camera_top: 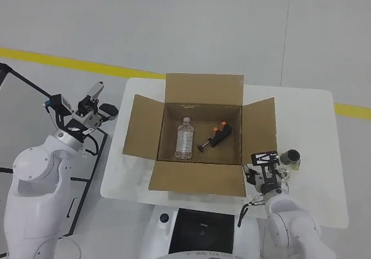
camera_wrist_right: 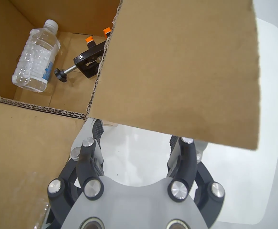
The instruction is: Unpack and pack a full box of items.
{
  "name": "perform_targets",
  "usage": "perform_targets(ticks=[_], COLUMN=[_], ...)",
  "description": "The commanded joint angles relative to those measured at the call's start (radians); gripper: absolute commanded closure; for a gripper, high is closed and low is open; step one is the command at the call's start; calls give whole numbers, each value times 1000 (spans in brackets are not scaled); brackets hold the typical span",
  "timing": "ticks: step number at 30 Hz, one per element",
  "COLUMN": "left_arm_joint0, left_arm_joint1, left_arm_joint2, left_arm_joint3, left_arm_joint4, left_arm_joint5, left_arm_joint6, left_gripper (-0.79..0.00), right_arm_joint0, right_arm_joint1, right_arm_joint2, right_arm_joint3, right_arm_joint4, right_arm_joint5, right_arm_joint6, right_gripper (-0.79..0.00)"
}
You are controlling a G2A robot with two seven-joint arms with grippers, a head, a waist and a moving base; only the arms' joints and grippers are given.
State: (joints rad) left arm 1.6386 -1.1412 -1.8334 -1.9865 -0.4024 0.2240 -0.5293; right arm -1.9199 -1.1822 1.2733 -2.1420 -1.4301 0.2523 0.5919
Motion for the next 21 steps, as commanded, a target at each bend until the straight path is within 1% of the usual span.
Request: perform_targets(ticks=[1, 5, 8, 12, 14, 17, 19, 21], left_arm_joint0=[0, 0, 0, 0, 0, 0, 0, 0], left_arm_joint1=[0, 0, 0, 0, 0, 0, 0, 0], left_arm_joint2=[0, 0, 0, 0, 0, 0, 0, 0], left_arm_joint3=[0, 0, 0, 0, 0, 0, 0, 0], left_arm_joint4=[0, 0, 0, 0, 0, 0, 0, 0], left_arm_joint5=[0, 0, 0, 0, 0, 0, 0, 0], left_arm_joint6=[0, 0, 0, 0, 0, 0, 0, 0], left_gripper=[-785, -785, -785, -785, -785, -785, -785, -785], right_arm_joint0=[-4, -24, -66, -151, -196, -247, -253, -239], right_arm_joint1=[-1, -1, 2, 6, 7, 3, -1, -5], right_arm_joint2=[-9, -4, 36, 115, 154, 196, 220, 259], right_arm_joint3=[-3, -15, -41, -70, -75, -59, -33, 3], right_arm_joint4=[-10, -22, -24, -6, -1, 11, 82, 183], right_arm_joint5=[1, 6, 17, 39, 66, 136, 164, 165], right_arm_joint6=[1, 5, 1, -27, -53, -104, -113, -111], right_gripper=[-594, -606, -622, -628, -625, -610, -588, -474])
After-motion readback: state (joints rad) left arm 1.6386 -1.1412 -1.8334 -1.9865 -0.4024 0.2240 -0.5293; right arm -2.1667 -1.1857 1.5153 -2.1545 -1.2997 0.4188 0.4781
